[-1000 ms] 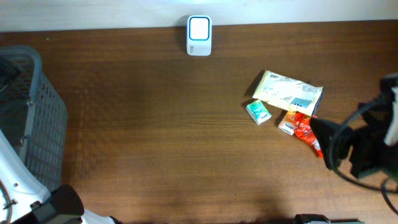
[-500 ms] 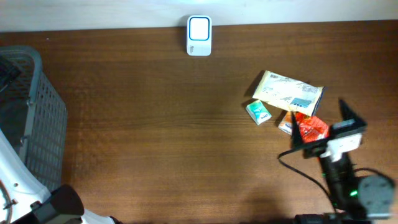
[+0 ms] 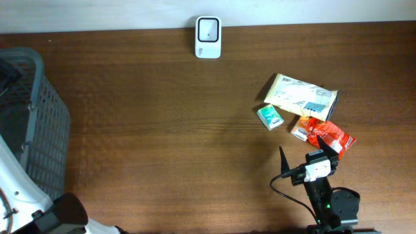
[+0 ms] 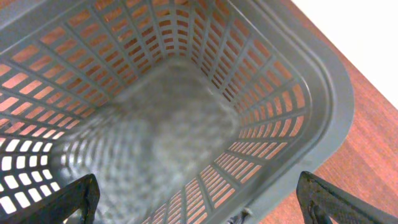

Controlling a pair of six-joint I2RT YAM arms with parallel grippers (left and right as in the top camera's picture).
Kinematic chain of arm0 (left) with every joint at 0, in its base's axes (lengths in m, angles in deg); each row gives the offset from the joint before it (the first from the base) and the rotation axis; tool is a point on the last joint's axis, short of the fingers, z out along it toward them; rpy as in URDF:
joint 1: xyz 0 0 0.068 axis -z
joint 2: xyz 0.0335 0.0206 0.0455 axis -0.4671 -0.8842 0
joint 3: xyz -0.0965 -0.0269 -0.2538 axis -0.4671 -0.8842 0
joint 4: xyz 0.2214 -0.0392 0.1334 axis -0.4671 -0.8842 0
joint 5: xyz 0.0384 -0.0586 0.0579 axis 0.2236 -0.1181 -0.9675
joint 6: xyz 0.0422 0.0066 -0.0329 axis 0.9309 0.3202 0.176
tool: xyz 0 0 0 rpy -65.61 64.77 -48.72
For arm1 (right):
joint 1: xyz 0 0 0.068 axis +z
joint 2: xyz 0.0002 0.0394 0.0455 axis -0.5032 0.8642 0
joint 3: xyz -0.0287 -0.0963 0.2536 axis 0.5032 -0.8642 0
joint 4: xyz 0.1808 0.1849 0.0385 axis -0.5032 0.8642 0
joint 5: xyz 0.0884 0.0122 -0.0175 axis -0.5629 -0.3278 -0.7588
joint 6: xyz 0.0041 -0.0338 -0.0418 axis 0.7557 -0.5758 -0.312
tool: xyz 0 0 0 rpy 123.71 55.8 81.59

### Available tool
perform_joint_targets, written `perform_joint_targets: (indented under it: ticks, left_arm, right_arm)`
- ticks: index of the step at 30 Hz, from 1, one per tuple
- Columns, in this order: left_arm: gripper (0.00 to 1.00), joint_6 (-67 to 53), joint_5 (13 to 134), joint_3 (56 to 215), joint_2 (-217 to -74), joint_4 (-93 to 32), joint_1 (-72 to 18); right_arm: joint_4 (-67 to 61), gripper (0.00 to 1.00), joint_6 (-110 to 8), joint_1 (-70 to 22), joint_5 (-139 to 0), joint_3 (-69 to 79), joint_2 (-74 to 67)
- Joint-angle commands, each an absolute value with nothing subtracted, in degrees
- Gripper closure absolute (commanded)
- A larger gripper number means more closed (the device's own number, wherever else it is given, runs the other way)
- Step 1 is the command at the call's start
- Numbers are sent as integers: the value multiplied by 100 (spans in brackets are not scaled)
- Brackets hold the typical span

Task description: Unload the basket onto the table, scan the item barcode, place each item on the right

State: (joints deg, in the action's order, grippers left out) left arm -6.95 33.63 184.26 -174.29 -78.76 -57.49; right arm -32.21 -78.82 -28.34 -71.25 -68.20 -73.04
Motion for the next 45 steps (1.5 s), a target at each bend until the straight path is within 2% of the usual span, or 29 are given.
perform_joint_targets:
  ticks: [1,23,26,27,31,37,40,45]
  left_arm:
    - [1,-752,3363,18490,-17416,-7868,-5762]
    - [1,-752,3363,18474,-17327,-7866,-5727]
    - [1,-761,3378,17851,-16889,-7713,-5682]
    - [1,-754,3619,17399,-16623,-7382,-5682]
    - [1,-426,4552,14356,-14900,-4591,-5467]
    - [1,1731,5105,10138,-12234,-598,-4372]
    - [1,2157,5105,8859,-11331,383,-4036]
    - [1,3060,5103,7218,-10044,1227,-3498]
  right_arm:
    - [-3195,2,-7670,-2797,-7060,-6857,-7367]
    - [-3195,2,-7670,-2797,-7058,-6857,-7367]
    - [-3195,2,-7670,-2797,-7060,-6857,-7367]
    - [-3195,2,-7670,-2797,-7058,-6857,-7367]
    - [-3195,2,-7670,-2797,-7058,-6857,-7367]
    - [-3195,2,-7670,-2797,-7058,-6857,-7367]
    - [-3195,2,-7670,-2797,-7058,-6857,-7367]
    - [-3195,1,-7670,-2797,-7058,-6857,-7367]
